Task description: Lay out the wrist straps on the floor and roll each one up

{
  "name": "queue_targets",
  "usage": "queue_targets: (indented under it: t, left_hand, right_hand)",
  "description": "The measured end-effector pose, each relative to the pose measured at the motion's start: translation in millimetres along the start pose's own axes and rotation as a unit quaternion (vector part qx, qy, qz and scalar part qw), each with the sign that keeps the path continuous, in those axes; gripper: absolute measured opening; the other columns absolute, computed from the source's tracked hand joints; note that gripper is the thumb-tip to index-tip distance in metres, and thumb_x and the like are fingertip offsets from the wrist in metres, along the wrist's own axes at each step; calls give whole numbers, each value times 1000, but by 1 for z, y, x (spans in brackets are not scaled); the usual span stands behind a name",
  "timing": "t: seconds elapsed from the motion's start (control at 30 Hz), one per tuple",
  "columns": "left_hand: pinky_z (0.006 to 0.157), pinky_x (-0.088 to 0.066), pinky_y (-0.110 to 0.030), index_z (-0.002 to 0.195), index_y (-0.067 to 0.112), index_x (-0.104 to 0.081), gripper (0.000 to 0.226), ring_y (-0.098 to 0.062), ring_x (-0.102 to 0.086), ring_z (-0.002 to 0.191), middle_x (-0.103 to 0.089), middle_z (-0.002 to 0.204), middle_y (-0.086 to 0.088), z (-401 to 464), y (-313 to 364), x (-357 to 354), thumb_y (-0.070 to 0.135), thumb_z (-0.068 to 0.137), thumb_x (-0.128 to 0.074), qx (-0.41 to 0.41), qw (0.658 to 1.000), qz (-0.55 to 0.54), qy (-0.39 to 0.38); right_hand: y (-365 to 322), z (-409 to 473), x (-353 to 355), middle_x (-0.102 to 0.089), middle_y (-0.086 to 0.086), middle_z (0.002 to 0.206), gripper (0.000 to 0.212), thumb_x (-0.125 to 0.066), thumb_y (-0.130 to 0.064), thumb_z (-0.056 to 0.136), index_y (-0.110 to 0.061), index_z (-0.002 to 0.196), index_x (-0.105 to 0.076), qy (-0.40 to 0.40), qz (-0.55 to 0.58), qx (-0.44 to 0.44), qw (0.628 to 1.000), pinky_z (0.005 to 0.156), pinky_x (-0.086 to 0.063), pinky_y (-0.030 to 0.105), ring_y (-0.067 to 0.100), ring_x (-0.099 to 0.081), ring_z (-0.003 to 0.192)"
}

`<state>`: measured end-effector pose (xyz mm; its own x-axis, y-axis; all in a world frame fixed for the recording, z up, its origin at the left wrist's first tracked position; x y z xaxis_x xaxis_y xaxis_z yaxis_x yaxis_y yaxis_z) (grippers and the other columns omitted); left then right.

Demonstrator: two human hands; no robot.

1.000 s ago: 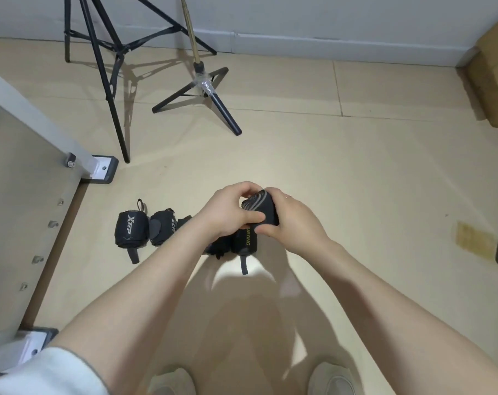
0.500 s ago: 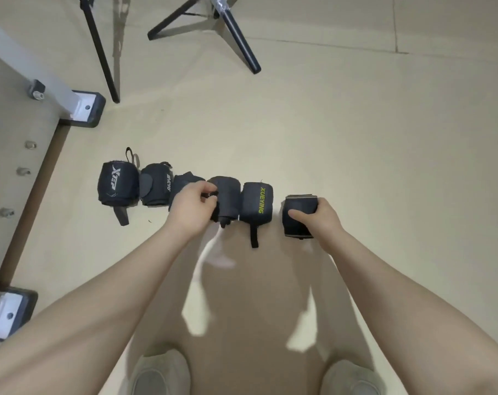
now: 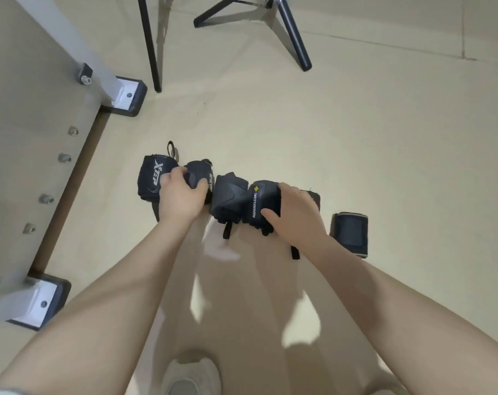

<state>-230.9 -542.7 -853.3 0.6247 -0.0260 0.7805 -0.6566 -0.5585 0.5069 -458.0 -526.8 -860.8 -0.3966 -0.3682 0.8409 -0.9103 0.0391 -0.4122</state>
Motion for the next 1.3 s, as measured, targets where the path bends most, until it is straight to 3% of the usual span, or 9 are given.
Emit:
queue_targets:
  t: [0.13, 0.27, 0.43, 0.73, 0.83, 0.93, 1.03, 1.13, 1.3]
  left_hand:
    - [95, -38, -38, 142, 18, -31, 68, -33, -36, 125, -37, 134, -13, 11, -6, -24, 50, 86, -54, 52, 996, 45, -55]
    - [89, -40, -40, 139, 8, -31, 84, -33, -40, 115, -40, 127, -15, 18, -8, -25, 58, 78, -63, 31, 994, 104, 19]
    - [89, -37, -36, 133, 10, -40, 66, -32, -39, 116, -38, 130, -14, -1, 19, -37, 50, 85, -59, -116, 978, 169, 36]
    - [80, -42, -33, 136, 1, -24, 87, -27, -45, 111, -38, 128, -14, -14, 23, -79, 51, 79, -67, -69, 956, 277, -64]
    - [86, -43, -38, 143, 1, -12, 86, -33, -43, 118, -35, 136, -19, -12, 24, -95, 33, 84, -67, -21, 959, 266, -92]
    - [77, -45, -36, 132, 6, -30, 71, -30, -51, 109, -50, 121, -12, -8, 31, -89, 26, 76, -69, 3, 971, 205, -126]
    - [66, -48, -27, 109, 15, -44, 54, -13, -58, 87, -57, 91, 6, -33, 64, -59, 31, 68, -76, -5, 982, -2, -187]
    - [79, -56, -35, 115, 20, -50, 60, -10, -64, 95, -64, 102, 4, -86, 119, 0, 34, 63, -76, -6, 956, -190, -224]
    - [62, -45, -6, 118, 29, -46, 53, 16, -57, 82, -56, 100, 22, -181, 213, 96, 24, 75, -77, -81, 942, -127, -300]
  right_hand:
    - [4, 14, -13, -46, 13, 120, 51, -49, -43, 95, -1, 121, -42, -35, 39, -144, 988, 73, -41, 33, 32, -57, 103]
    - [7, 24, -33, -47, 13, 122, 68, -62, -49, 84, -3, 125, -34, -66, 109, -257, 958, 79, -42, 35, 35, -53, 110]
    - [7, 27, -54, -50, 15, 115, 80, -76, -40, 72, -10, 125, -23, -74, 187, -268, 942, 73, -49, 35, 34, -56, 100]
    - [43, 2, -26, -59, 0, 105, 75, -76, -20, 76, -28, 132, -26, -27, 482, -242, 842, 58, -56, 27, 17, -63, 86]
    - [58, -9, -11, -61, 1, 108, 72, -76, -21, 77, -32, 129, -27, -64, 497, -237, 832, 61, -59, 32, 20, -66, 84]
    - [71, -22, 4, -61, 0, 112, 75, -78, -23, 76, -35, 131, -28, -92, 501, -239, 826, 70, -59, 46, 25, -68, 89]
    - [79, -51, 31, -58, 3, 118, 68, -74, -14, 80, -28, 132, -32, -84, 561, -264, 780, 63, -58, 31, 21, -65, 91]
    - [79, -102, 66, -58, 12, 124, 71, -77, -16, 72, -19, 132, -39, -74, 632, -288, 716, 65, -56, 32, 27, -67, 95]
    - [39, -189, 168, -61, 13, 123, 87, -82, -30, 57, -18, 133, -40, -106, 639, -321, 691, 73, -55, 38, 32, -67, 100]
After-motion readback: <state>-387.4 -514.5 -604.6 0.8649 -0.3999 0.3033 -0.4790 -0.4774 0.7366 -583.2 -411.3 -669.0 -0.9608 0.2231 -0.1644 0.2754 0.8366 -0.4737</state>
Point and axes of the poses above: each hand's wrist, its own z-axis towards the middle knuckle, its own x-axis out of the back of the hand, y = z × x, the point moved 9 cm from there along z, towards the middle knuckle
